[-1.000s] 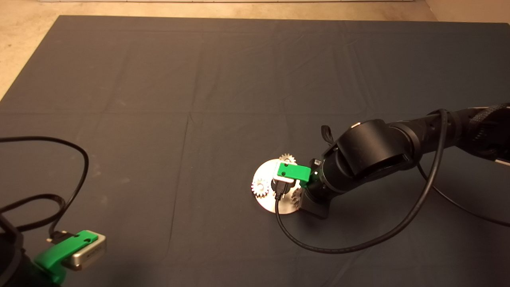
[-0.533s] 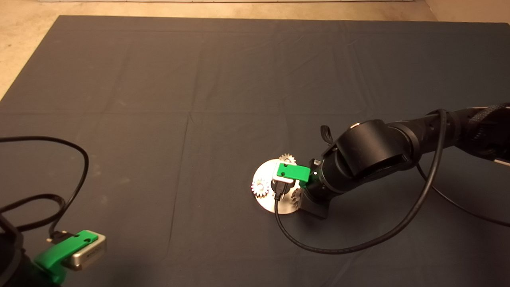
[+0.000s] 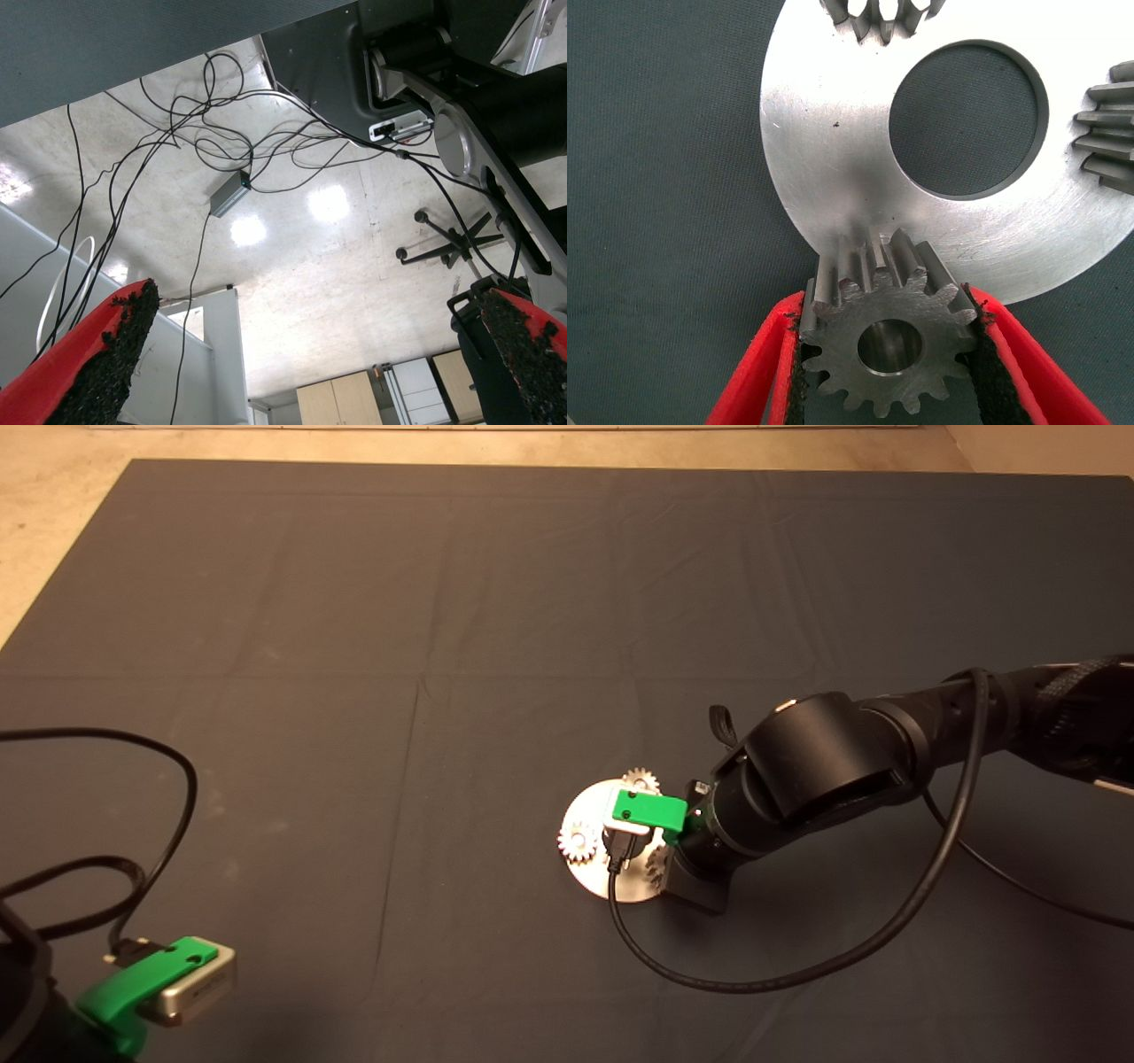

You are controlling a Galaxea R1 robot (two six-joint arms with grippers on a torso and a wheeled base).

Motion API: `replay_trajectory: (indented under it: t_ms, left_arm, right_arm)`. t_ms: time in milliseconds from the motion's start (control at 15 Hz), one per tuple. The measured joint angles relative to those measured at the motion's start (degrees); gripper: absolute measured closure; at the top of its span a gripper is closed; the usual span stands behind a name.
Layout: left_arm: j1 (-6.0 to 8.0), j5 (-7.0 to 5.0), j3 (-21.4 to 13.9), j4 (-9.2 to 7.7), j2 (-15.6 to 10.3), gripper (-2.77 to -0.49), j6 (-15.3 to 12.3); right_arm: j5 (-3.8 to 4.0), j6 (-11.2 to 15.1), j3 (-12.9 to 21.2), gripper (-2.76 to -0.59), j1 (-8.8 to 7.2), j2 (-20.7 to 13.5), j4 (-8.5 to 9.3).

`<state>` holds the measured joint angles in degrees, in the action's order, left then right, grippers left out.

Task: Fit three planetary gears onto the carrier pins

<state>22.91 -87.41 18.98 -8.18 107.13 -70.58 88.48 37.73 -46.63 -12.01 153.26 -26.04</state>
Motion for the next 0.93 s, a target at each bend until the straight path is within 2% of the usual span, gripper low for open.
replay_trajectory:
  t_ms: [933]
  left_arm:
    - [0.00, 0.00, 0.0, 0.00, 0.0, -2.62, 0.0]
  right_arm:
    - [-0.13, 0.0, -0.8, -1.05, 0.07, 0.2, -0.31]
